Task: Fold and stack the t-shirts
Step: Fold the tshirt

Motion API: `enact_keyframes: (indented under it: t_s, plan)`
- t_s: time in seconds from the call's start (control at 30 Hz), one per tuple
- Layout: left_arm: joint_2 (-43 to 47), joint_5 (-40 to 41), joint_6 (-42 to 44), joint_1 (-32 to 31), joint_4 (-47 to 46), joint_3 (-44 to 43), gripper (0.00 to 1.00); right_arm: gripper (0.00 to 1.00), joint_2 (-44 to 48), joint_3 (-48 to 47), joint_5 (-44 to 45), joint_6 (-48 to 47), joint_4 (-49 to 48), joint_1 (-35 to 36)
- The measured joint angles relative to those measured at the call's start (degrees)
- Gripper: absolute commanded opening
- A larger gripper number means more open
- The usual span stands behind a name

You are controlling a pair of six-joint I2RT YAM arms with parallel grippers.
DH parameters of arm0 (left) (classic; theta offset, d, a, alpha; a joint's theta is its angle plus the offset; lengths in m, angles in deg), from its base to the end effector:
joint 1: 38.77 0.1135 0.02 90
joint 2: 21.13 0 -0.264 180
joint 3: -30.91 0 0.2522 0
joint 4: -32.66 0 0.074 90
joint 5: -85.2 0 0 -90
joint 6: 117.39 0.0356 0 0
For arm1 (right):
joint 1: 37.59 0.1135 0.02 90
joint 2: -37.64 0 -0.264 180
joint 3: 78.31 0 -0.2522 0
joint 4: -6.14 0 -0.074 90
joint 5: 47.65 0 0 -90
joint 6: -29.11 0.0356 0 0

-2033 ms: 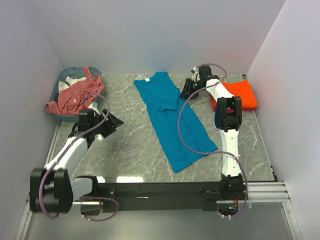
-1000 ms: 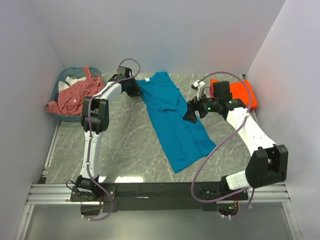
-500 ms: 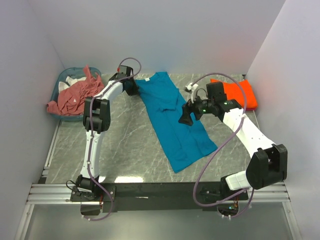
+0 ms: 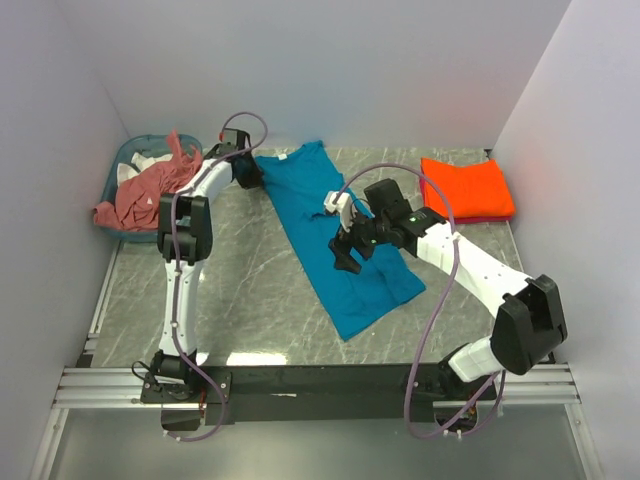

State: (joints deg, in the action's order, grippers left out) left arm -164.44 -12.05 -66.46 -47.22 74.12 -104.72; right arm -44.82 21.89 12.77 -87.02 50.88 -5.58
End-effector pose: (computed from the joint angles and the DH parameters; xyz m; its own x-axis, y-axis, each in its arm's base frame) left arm 0.5465 -0.0857 0.1549 -0.7242 -0.5245 -0.4478 -0.2949 0.8224 -0.4864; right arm 0.2521 0.1783 0.2863 -0.2326 -0.5971 -0.7677 -0.9431 0.3312 0.0281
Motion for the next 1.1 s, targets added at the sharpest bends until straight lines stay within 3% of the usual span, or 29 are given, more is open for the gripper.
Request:
enact_keyframes:
  t_s: [0.07,0.17,0.2,0.27,0.43,0.53,0.63,0.67,0.8,1.0,1.1]
  plan:
    - [0.0,-0.1,0.7,0.4,0.0,0.0,0.17,0.91,-0.4,0.0,1.4,-0.9,0.2,0.1]
    - [1.4,-0.5,2.1,0.9,-1.0,2.0,0.37,0.91,-0.3,0.0,2.6,-3.0,0.6,-0.4]
    - [2.4,-0.7,2.6,1.0,-1.4,3.6,0.48,0.92,-0.2,0.1,2.6,-4.2,0.8,-0.8]
    - [7.2,-1.6,4.1,1.2,-4.0,10.9,0.56,0.92,0.9,0.9,1.2,-7.1,1.0,-2.4]
    - [22.1,-2.5,9.4,0.9,-7.5,27.0,0.61,0.98,7.8,6.0,-5.2,-20.5,3.9,-11.2]
    - [33.5,-1.6,16.1,-2.1,-10.9,35.3,0.63,1.0,10.4,7.8,-12.5,-35.5,9.1,-20.2]
    - [48.2,-0.4,24.9,-10.5,-17.2,46.3,0.67,1.0,9.9,8.5,-14.8,-51.8,16.2,-27.9]
    - [53.2,-0.5,28.0,-14.4,-18.8,49.9,0.79,1.0,8.8,8.6,-14.5,-56.2,17.9,-29.1]
    - [67.0,-1.9,36.8,-27.9,-22.2,59.8,0.99,1.0,4.3,9.4,-14.0,-68.9,23.5,-32.6]
    - [73.1,-2.5,37.8,-34.7,-22.8,70.6,0.99,0.99,2.2,11.3,-14.2,-80.5,27.8,-38.1]
    - [72.6,-0.5,36.3,-44.4,-23.5,76.8,0.97,0.98,2.1,12.2,-14.4,-83.5,28.9,-39.1]
